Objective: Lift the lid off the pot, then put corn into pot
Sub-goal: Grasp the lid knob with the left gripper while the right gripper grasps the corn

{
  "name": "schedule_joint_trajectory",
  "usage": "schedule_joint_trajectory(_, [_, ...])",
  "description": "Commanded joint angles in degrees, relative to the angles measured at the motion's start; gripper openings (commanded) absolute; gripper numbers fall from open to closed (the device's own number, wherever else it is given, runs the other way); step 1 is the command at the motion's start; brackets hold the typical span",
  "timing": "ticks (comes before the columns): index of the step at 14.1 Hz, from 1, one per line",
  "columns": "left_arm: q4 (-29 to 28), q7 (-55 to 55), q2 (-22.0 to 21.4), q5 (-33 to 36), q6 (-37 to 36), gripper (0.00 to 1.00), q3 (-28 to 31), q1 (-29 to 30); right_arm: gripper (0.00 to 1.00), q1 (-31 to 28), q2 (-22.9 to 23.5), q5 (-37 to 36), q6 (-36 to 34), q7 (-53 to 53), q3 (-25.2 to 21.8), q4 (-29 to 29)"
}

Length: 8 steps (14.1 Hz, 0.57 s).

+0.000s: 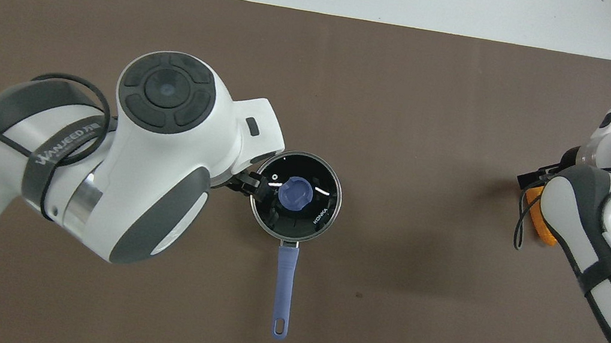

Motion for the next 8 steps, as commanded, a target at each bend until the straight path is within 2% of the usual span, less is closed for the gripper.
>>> schedule_joint_trajectory(1, [1.16,-1.46,3.23,-0.02,4.06,1.00,0.89,-1.98,1.00,-1.58,0.96,0.64,1.59,-6.45,0.03,-1.36])
schedule_joint_trajectory(5, [3.88,-3.81,9.46,0.15,6.53,1.00,0.98,-5.05,1.00,-1.93,0.70,0.20,1.59,-7.09,0.03,-3.11])
schedule_joint_trajectory(8, [4.15,-5.14,10.53,-0.02,9.42,1.00,0.98,-6.37,1.00,-2.54,0.87,0.20,1.68,-7.26,0.03,-3.91])
